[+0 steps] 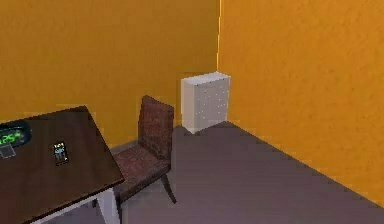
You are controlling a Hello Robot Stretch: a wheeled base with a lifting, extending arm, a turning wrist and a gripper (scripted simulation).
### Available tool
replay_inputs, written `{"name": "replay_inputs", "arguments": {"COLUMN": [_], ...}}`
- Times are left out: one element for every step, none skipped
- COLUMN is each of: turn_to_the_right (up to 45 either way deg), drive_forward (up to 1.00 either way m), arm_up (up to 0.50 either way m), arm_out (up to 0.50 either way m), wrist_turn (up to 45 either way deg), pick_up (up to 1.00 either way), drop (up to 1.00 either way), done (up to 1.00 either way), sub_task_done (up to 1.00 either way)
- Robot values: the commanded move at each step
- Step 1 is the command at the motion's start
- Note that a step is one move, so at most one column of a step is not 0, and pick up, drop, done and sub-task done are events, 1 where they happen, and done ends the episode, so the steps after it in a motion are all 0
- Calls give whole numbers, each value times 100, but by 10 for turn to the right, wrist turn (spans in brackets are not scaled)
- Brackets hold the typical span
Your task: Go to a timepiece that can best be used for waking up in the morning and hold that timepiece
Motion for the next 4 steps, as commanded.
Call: {"name": "replay_inputs", "arguments": {"turn_to_the_right": [60,0,30,0], "drive_forward": [0,100,0,35], "arm_up": [0,0,0,0], "arm_out": [0,0,0,0], "wrist_turn": [0,0,0,0], "pick_up": [0,0,0,0], "drop": [0,0,0,0], "done": [0,0,0,0], "sub_task_done": [0,0,0,0]}}
